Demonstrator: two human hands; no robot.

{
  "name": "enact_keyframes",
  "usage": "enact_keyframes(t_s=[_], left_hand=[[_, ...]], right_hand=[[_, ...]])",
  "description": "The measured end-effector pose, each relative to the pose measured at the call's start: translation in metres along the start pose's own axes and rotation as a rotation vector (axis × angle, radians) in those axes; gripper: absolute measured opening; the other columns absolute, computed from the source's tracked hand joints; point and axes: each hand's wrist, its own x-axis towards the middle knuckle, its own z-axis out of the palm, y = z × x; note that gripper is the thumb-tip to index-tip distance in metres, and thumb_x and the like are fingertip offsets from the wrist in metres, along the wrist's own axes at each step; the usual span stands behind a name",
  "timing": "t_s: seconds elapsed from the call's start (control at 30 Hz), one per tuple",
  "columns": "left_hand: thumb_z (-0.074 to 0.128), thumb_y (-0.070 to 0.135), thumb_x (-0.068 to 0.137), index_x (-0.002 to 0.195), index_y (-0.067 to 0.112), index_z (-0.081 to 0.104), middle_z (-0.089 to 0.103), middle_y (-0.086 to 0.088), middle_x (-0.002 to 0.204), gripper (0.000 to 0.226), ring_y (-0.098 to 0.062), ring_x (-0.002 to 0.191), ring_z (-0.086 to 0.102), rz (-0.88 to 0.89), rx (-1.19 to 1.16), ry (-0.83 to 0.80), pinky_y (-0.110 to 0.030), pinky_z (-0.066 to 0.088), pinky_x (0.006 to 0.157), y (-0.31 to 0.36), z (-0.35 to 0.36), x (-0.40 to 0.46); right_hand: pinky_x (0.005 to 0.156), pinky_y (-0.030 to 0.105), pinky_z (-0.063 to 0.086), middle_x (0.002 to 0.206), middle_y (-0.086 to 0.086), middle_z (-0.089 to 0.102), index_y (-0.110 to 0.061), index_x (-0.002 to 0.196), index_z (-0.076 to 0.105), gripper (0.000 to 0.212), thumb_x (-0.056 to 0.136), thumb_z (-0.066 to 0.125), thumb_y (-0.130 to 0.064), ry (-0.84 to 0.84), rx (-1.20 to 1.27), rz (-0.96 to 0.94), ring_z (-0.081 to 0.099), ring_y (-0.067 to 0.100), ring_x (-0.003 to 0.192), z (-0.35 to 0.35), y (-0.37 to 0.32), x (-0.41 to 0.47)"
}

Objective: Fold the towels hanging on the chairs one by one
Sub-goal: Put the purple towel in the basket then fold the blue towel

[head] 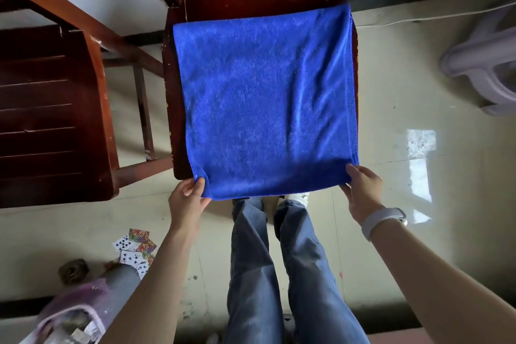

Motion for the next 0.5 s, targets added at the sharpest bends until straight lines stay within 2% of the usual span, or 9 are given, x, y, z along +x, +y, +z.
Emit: enact_keyframes(t_s=[0.1, 0.2, 0.33, 0.43, 0.5], left_hand=[[0.055, 0.011, 0.091, 0.08, 0.009, 0.057, 0.062, -0.006, 0.09, 0.011, -0.023, 0.095, 0.059, -0.044, -0.078, 0.02, -0.033, 0.048, 0.086, 0.009, -0.003, -0.004], [0.056, 0.013, 0.09, 0.08, 0.012, 0.058, 0.062, -0.008, 0.094, 0.011, -0.024, 0.098, 0.059, -0.052, -0.103, 0.013, -0.03, 0.047, 0.084, 0.019, -0.006, -0.008], [0.057, 0.013, 0.09, 0.081, 0.01, 0.058, 0.063, -0.006, 0.091, 0.01, -0.021, 0.095, 0.061, -0.034, -0.154, 0.005, -0.035, 0.047, 0.091, 0.034, -0.014, -0.015], [0.055, 0.014, 0.091, 0.086, 0.01, 0.058, 0.064, -0.002, 0.09, 0.007, -0.016, 0.09, 0.061, 0.0, -0.186, -0.028, -0.035, 0.044, 0.093, 0.051, -0.019, -0.023], [0.054, 0.018, 0.092, 0.1, 0.006, 0.057, 0.064, -0.002, 0.098, 0.015, -0.015, 0.095, 0.061, 0.013, -0.222, -0.065, -0.033, 0.042, 0.095, 0.064, -0.024, -0.028]], right_hand=[[0.066, 0.019, 0.048, 0.069, 0.003, 0.045, -0.008, 0.064, 0.05, 0.026, 0.09, 0.05, -0.007, 0.002, -0.024, -0.015, 0.046, 0.011, 0.066, 0.001, -0.004, 0.004], [0.06, 0.022, 0.04, 0.069, 0.003, 0.045, 0.003, 0.071, 0.054, 0.023, 0.089, 0.051, -0.011, 0.012, -0.172, -0.085, 0.04, 0.015, 0.061, -0.005, -0.008, 0.009], [0.054, 0.026, 0.038, 0.059, 0.006, 0.055, -0.004, 0.08, 0.058, 0.023, 0.091, 0.049, -0.022, 0.013, -0.419, -0.275, 0.047, 0.018, 0.056, -0.018, -0.021, 0.001], [0.051, 0.028, 0.034, 0.049, 0.003, 0.055, -0.007, 0.066, 0.054, 0.035, 0.091, 0.049, -0.031, 0.018, -0.475, -0.302, 0.043, 0.021, 0.052, -0.025, -0.04, -0.015], [0.048, 0.026, 0.035, 0.043, 0.002, 0.051, -0.008, 0.059, 0.049, 0.041, 0.09, 0.049, -0.034, 0.016, -0.418, -0.274, 0.042, 0.021, 0.05, -0.029, -0.058, -0.03]])
